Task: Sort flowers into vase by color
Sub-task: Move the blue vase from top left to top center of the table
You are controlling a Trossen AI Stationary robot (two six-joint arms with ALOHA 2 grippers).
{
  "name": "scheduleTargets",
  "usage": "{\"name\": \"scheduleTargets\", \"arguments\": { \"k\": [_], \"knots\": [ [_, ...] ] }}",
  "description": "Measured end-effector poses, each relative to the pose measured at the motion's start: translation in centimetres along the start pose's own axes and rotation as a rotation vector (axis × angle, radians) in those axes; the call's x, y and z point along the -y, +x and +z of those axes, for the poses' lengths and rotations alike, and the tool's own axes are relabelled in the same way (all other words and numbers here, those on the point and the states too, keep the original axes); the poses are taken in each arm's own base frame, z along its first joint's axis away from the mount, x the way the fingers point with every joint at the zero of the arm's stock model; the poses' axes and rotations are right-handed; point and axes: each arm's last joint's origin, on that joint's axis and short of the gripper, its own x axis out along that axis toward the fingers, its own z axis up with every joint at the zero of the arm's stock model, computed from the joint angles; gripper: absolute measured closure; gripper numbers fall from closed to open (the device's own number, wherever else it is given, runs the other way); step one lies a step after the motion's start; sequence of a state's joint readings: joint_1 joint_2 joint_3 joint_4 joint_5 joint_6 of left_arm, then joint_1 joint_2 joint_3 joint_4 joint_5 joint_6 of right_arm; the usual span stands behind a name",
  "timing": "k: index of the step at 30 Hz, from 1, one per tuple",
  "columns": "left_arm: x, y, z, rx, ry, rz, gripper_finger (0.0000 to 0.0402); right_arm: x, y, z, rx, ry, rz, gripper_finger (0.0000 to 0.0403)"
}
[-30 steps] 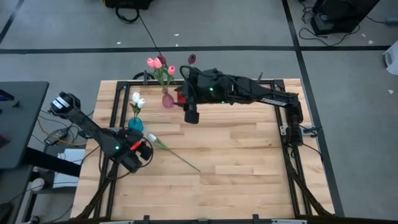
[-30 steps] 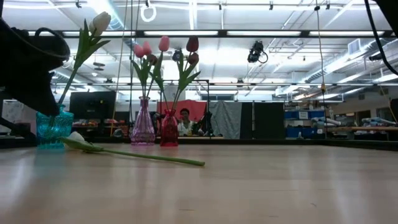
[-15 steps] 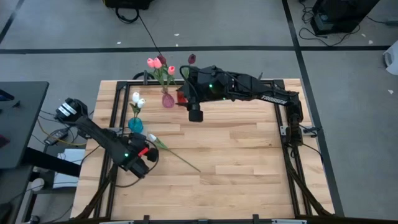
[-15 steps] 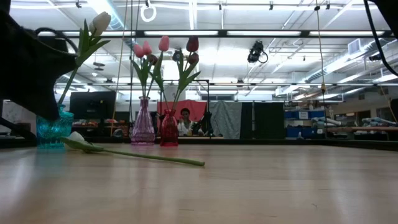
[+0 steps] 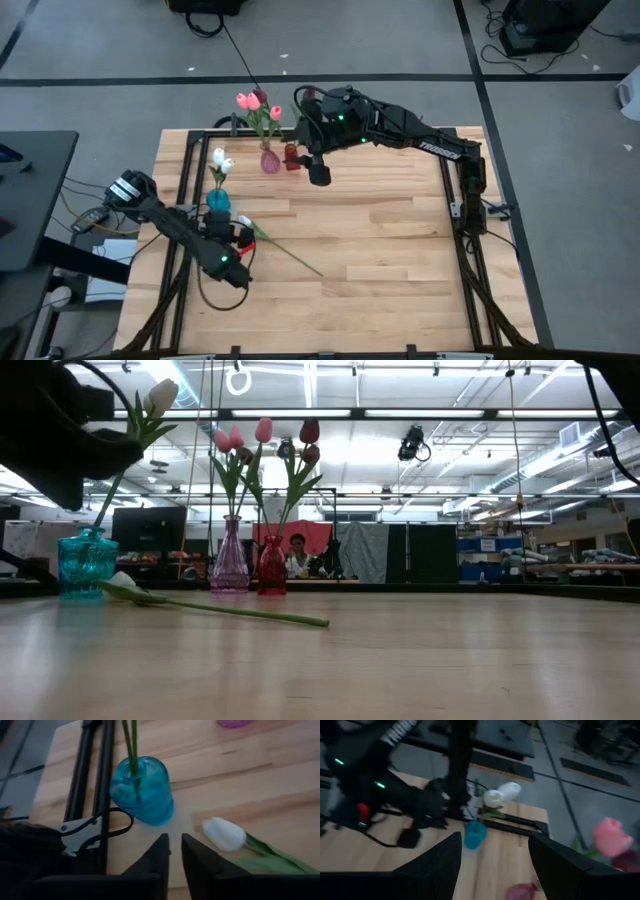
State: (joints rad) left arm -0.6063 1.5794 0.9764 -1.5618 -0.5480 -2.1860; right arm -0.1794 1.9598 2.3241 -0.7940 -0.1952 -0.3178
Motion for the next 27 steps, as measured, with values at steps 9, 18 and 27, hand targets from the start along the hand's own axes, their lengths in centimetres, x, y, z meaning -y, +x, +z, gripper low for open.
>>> {"name": "scheduleTargets", "arguments": {
  "k": [9, 18, 27],
  "knots": [
    [1.5, 1.7, 1.1, 0.045, -0.069, 0.072, 0.02, 0.3, -0.1, -0.2, 0.01, -0.035, 0.064, 0.0163],
    [2.5, 3.1, 0.1, 0.041, -0.034, 0.192, 0.0112, 0.4, -0.2, -0.5, 0.014, -0.057, 0.131, 0.0163],
    [1.9, 4.9, -1.1, 0.087, 0.025, 0.275, 0.011, 0.2, -0.2, -0.4, 0.032, -0.065, 0.183, 0.0163]
  ]
}}
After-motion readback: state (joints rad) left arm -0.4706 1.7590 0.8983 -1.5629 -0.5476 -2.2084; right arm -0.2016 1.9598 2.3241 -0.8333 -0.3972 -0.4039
